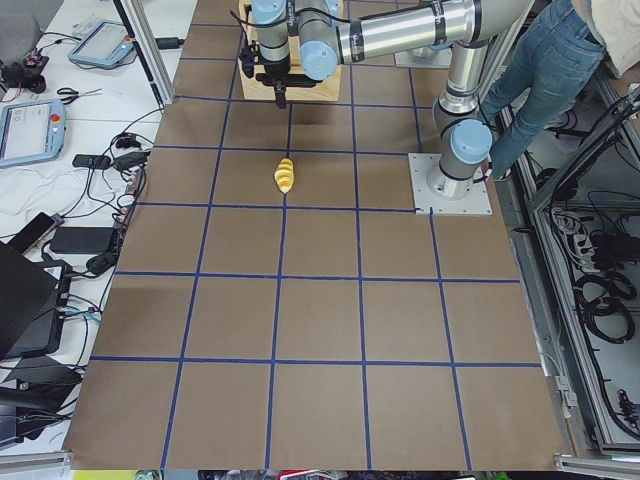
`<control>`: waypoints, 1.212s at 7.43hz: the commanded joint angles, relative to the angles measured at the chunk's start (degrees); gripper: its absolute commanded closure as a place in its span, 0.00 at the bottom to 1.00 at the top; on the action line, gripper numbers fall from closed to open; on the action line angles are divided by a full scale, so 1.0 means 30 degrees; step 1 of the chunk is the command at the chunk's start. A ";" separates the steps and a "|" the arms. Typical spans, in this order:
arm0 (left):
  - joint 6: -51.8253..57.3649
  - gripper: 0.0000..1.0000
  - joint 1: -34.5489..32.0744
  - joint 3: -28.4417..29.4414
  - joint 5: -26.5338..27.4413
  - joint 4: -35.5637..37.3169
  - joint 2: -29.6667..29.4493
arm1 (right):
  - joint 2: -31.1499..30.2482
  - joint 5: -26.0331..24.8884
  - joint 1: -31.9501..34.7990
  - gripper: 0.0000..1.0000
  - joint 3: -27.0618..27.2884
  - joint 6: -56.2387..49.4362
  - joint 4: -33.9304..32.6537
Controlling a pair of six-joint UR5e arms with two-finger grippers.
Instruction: Open upper drawer
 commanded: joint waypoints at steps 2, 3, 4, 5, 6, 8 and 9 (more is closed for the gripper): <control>-0.0169 0.00 -0.0407 0.1492 0.2256 -0.3264 0.2233 | 0.0001 0.0000 0.0001 0.00 -0.0017 0.0000 0.0000; -0.0169 0.00 -0.0437 0.1905 0.2470 -0.4235 0.2968 | 0.0001 0.0000 0.0001 0.00 -0.0017 -0.0029 0.0000; -0.0372 0.00 -0.0466 0.1880 0.2965 -0.4389 0.3294 | 0.0001 0.0000 0.0001 0.00 -0.0017 0.0000 0.0000; -0.0490 0.00 -0.0496 0.1879 0.3695 -0.4362 0.3645 | 0.0001 0.0000 0.0001 0.00 0.0012 0.0000 0.0000; -0.0491 0.00 -0.0496 0.1676 0.3789 -0.4246 0.3562 | 0.0001 0.0000 0.0001 0.00 -0.0017 0.0000 0.0000; -0.0782 0.00 -0.0496 0.1733 0.3732 -0.4157 0.3619 | 0.0001 0.0000 0.0001 0.00 0.0012 0.0000 0.0000; -0.0755 0.00 -0.0554 0.1704 0.3761 -0.4157 0.3591 | 0.0001 0.0000 0.0001 0.00 -0.0017 0.0000 0.0000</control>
